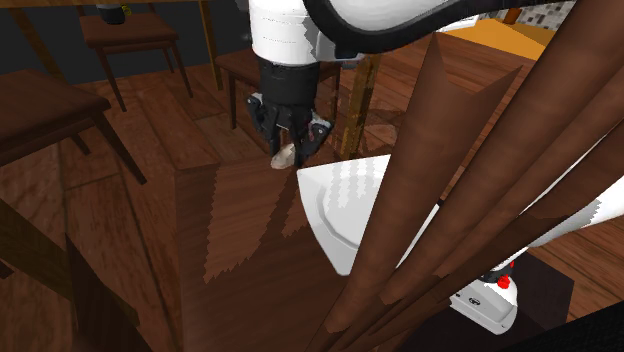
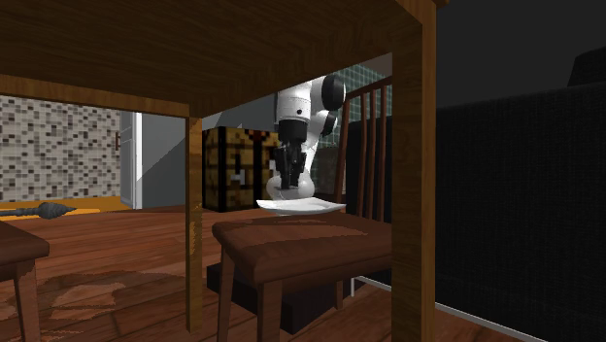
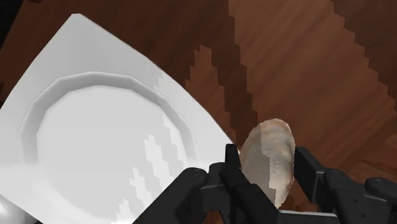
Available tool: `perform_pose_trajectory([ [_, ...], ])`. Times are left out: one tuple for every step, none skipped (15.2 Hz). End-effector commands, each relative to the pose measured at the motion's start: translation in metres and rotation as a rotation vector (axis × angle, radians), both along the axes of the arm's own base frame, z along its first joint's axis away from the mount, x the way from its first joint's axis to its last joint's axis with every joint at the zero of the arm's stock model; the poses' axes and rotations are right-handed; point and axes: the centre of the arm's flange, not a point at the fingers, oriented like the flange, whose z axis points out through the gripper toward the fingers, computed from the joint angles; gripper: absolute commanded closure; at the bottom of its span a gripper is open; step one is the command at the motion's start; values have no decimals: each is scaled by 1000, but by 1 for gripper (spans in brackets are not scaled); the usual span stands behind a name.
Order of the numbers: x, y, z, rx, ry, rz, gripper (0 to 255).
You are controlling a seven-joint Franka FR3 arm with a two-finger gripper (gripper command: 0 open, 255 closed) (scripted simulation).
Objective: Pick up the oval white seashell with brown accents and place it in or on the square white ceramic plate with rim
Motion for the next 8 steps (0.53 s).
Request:
perform_pose_trajectory([
  [-49, -2, 24, -14, -87, 29, 255],
  [-60, -10, 24, -14, -87, 29, 255],
  [-71, -18, 25, -14, -87, 29, 255],
  [-81, -26, 25, -14, -87, 29, 255],
  [-92, -33, 26, -14, -87, 29, 255],
  [-103, -41, 26, -14, -87, 29, 255],
  [-113, -49, 27, -14, -87, 29, 255],
  [-124, -56, 27, -14, -87, 29, 255],
])
